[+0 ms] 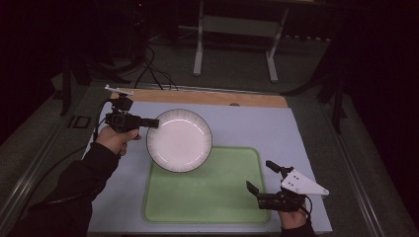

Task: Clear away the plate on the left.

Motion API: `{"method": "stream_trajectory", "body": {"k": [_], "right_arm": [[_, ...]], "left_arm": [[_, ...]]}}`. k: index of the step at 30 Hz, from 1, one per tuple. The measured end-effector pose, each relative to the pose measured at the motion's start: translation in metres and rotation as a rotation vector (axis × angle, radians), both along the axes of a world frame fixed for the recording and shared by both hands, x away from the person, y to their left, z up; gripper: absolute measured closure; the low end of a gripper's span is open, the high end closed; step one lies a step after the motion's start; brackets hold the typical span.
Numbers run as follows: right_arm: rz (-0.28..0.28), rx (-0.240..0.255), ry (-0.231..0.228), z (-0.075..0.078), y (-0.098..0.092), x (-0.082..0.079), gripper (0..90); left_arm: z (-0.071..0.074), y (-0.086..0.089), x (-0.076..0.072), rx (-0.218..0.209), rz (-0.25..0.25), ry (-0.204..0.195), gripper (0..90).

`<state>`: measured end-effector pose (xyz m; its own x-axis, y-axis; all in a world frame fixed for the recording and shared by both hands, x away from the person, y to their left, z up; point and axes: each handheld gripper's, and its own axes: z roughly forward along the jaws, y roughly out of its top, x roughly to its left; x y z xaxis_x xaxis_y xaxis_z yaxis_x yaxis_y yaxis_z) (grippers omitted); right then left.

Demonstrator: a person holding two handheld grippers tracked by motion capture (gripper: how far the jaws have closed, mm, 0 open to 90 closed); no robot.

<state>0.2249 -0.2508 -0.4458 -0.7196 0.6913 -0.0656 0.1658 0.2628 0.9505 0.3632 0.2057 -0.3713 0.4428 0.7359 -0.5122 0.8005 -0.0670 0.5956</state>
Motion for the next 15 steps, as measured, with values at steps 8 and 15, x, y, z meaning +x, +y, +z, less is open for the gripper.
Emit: {"method": "stream_trajectory", "body": {"k": [8, 15], "right_arm": [[0.0, -0.001, -0.005, 0.001, 0.0, -0.001, 10.6], [0.0, -0.002, -0.006, 0.001, 0.0, -0.001, 10.6]], "left_arm": [[-0.001, -0.015, -0.005, -0.007, -0.045, -0.004, 83.4], [0.0, -0.027, -0.011, -0.003, -0.083, -0.016, 82.9]]}}
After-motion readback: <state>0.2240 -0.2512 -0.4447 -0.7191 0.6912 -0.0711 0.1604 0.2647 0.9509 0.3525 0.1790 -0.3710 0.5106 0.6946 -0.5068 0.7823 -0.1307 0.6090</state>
